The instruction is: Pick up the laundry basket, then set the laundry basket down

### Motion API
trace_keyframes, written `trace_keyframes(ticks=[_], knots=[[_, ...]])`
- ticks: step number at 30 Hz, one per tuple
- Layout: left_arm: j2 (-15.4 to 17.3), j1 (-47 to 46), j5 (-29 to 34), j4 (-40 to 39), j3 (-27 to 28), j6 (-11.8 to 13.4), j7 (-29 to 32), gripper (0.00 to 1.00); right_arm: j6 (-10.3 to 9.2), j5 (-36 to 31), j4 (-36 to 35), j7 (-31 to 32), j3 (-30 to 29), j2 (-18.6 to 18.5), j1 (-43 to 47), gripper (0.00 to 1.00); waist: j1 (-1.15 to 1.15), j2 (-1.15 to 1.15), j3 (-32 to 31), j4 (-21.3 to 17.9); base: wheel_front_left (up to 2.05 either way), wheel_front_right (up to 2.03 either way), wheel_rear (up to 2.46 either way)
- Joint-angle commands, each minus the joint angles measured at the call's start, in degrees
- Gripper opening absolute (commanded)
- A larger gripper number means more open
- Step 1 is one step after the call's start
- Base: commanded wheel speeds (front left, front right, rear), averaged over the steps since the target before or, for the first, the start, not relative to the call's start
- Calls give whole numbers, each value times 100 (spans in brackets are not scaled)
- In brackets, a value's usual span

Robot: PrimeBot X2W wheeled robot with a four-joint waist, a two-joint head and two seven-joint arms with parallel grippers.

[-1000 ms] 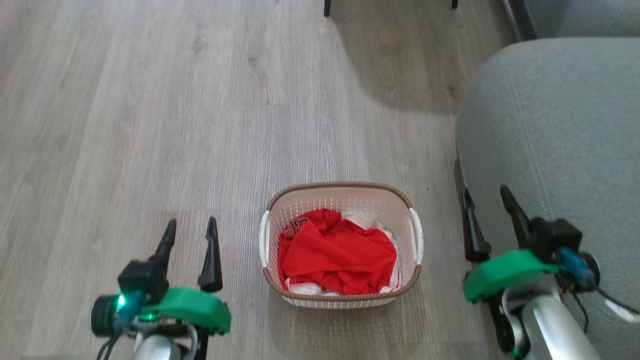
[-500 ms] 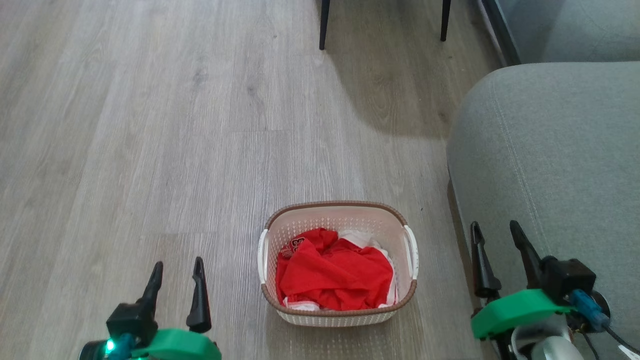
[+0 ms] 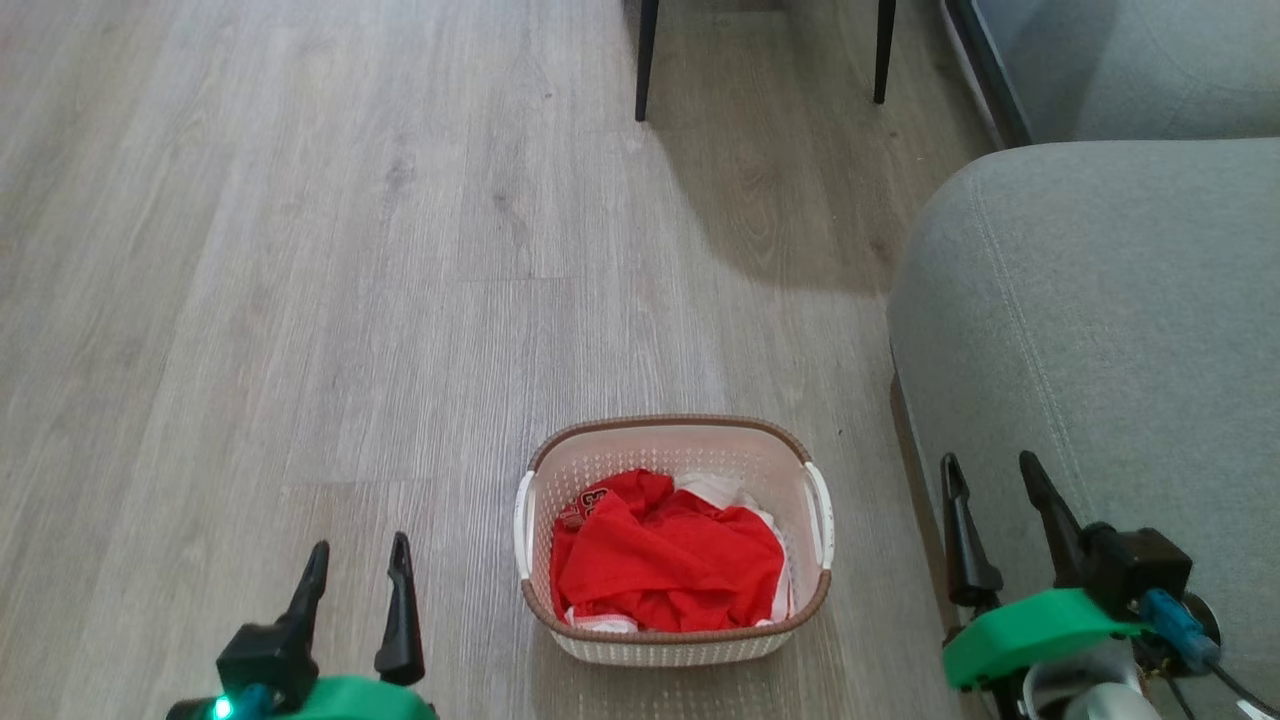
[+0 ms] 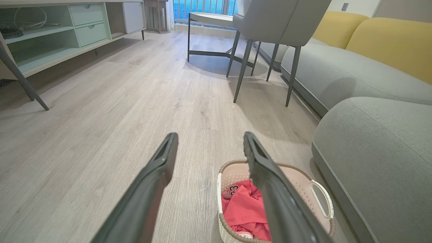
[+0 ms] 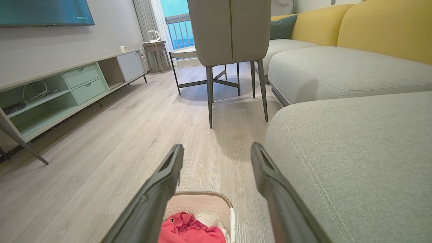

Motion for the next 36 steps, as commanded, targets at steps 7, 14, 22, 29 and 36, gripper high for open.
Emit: trace_keyframes(ticks=[7, 14, 22, 29, 36], knots=[[0, 96, -13, 345, -16, 2, 27, 0, 0, 9, 342, 11, 25, 16, 182, 0, 1, 0, -11, -2, 0, 0, 0], [16, 30, -460, 383, 39, -55, 115, 0, -1, 452, 389, 91, -3, -10, 152, 0, 1, 0, 4, -16, 0, 0, 0], [35, -88, -994, 421, 109, -134, 226, 0, -1, 981, 418, 194, -44, -41, 76, 0, 1, 0, 20, -33, 0, 0, 0], [49, -189, -1456, 453, 172, -204, 324, 0, -2, 1437, 439, 287, -85, -64, 13, 0, 1, 0, 35, -47, 0, 0, 0], [60, -290, -1918, 480, 239, -272, 424, 0, -3, 1890, 459, 384, -130, -83, -48, 0, 1, 0, 50, -62, 0, 0, 0]])
